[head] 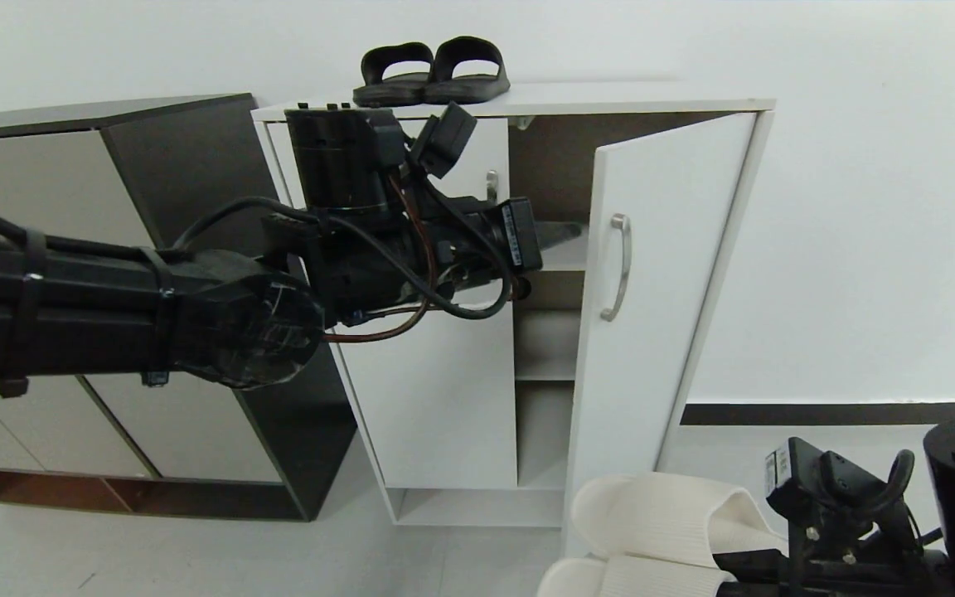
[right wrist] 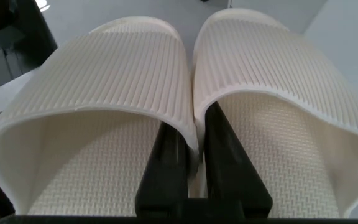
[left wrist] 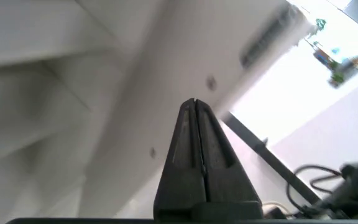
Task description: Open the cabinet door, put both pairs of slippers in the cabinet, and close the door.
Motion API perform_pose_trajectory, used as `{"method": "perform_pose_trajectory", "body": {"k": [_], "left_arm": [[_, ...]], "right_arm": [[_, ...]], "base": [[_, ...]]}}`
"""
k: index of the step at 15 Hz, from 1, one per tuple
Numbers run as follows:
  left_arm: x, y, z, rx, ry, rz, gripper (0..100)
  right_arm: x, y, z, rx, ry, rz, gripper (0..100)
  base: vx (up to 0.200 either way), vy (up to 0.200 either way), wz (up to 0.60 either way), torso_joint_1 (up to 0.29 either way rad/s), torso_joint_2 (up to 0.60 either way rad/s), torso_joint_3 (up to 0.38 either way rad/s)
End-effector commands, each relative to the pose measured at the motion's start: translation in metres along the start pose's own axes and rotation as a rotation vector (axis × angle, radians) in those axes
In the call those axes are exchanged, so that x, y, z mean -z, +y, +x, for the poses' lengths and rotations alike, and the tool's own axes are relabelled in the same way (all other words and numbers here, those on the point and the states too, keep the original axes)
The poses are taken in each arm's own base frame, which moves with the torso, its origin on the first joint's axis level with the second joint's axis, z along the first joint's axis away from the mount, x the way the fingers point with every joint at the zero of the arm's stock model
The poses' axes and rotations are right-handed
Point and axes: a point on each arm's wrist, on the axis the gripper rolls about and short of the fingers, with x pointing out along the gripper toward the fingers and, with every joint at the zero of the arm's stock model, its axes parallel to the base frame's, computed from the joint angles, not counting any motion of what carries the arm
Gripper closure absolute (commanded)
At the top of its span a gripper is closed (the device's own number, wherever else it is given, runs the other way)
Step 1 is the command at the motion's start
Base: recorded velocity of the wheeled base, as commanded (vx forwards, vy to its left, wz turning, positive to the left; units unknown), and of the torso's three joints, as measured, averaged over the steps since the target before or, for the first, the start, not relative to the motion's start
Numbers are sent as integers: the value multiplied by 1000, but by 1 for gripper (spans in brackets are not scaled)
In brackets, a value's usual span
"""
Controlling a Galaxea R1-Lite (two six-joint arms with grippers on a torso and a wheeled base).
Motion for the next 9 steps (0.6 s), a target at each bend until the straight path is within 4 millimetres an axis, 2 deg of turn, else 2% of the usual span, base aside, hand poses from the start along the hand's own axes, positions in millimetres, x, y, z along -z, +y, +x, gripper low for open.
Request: {"method": "perform_pose_trajectory", "body": {"k": [1,3,5,7,8,9], "left_arm": [[-2,-4,-2,-1,-10,3,100],[-9,3,-18,-147,-69,7,100],[-11,-5,-40,-324,-119,14,100],[-5,-18,-74,-397,-113,55,100],[-3,-22,-84,-415,-119,62,100],[0,-32,-107,-464,-139,78,100]], "right_arm": [[-6,-4,6,20,-5,23,100],[-21,-9,14,102,-33,126,100],[-34,-8,29,163,-47,196,100],[-44,4,43,208,-63,203,100],[-49,9,46,215,-78,216,100],[-64,23,55,243,-125,260,100]], "base": [[0,0,0,0,0,0],[0,0,0,0,0,0],[0,0,0,0,0,0],[0,0,0,0,0,0],[0,0,0,0,0,0],[0,0,0,0,0,0]]}}
